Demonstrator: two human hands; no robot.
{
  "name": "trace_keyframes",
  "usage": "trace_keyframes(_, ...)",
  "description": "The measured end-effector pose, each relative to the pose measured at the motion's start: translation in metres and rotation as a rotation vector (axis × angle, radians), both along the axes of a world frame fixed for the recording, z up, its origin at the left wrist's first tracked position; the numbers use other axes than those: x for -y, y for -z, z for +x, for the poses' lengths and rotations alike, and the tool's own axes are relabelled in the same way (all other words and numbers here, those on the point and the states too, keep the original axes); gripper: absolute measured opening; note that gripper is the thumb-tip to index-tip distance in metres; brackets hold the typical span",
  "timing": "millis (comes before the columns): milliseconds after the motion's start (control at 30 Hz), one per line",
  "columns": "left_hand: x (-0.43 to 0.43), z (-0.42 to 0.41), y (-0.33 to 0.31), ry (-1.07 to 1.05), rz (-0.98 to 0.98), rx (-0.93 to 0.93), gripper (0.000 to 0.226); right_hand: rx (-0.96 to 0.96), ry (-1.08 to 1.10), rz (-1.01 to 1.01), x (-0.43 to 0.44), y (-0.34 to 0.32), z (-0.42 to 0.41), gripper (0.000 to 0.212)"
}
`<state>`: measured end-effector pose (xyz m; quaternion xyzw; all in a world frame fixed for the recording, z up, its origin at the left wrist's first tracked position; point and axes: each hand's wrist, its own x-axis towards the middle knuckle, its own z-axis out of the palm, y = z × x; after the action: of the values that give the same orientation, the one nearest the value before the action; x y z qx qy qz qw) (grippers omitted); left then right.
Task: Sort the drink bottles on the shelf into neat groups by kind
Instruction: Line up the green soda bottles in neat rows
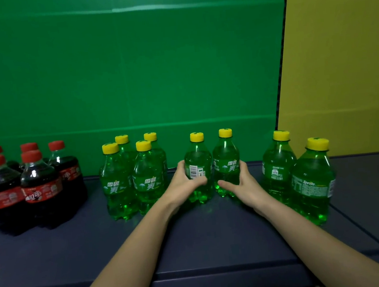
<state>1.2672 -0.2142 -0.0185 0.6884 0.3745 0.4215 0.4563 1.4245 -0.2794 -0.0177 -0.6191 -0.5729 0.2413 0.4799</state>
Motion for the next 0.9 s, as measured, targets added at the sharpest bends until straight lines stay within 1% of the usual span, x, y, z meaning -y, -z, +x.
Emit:
trace_keyframes(67, -0.001, 0.003, 0.001, -0.048, 0.056, 0.014, 0.068, -0.016, 0.002, 0.020, -0.001, 0.003, 0.000, 0.078)
trace_keyframes(133, -0.001, 0.007, 0.002, -0.089, 0.078, 0.007, 0.083, -0.011, -0.013, 0.020, -0.001, 0.003, 0.000, 0.078)
trace_keyframes(167, -0.002, 0.008, 0.002, -0.078, 0.064, -0.009, 0.087, -0.012, -0.014, 0.022, -0.002, 0.004, 0.001, 0.079)
trace_keyframes(267, -0.003, 0.003, 0.001, 0.035, -0.019, -0.023, 0.078, -0.007, -0.011, 0.030, -0.003, 0.005, 0.003, 0.079)
trace_keyframes(367, -0.004, 0.001, 0.001, 0.025, 0.041, -0.006, 0.063, 0.000, -0.001, 0.030, -0.004, 0.006, 0.005, 0.081)
trace_keyframes(433, -0.004, 0.003, 0.001, -0.068, 0.100, -0.003, 0.068, 0.011, 0.002, 0.027, -0.005, 0.008, 0.006, 0.083)
trace_keyframes(500, -0.007, 0.003, 0.002, -0.124, 0.097, -0.020, 0.079, 0.034, 0.006, 0.029, -0.005, 0.009, 0.006, 0.084)
trace_keyframes(533, -0.008, 0.002, 0.002, -0.102, 0.064, -0.012, 0.079, 0.037, 0.004, 0.034, -0.005, 0.009, 0.007, 0.084)
trace_keyframes(600, -0.008, -0.001, 0.001, -0.024, 0.008, -0.004, 0.072, 0.040, 0.001, 0.028, -0.006, 0.010, 0.008, 0.085)
trace_keyframes(700, -0.008, -0.001, 0.003, -0.040, 0.065, 0.004, 0.064, 0.039, 0.006, 0.016, -0.008, 0.013, 0.010, 0.089)
trace_keyframes(767, -0.008, 0.002, 0.004, -0.078, 0.096, 0.012, 0.070, 0.046, 0.010, 0.016, -0.009, 0.014, 0.010, 0.090)
trace_keyframes(800, -0.006, 0.003, 0.004, -0.065, 0.081, -0.002, 0.074, 0.048, 0.013, 0.010, -0.008, 0.014, 0.010, 0.090)
trace_keyframes(900, -0.004, 0.001, 0.004, 0.071, 0.016, -0.047, 0.071, 0.053, 0.014, 0.010, -0.008, 0.015, 0.010, 0.089)
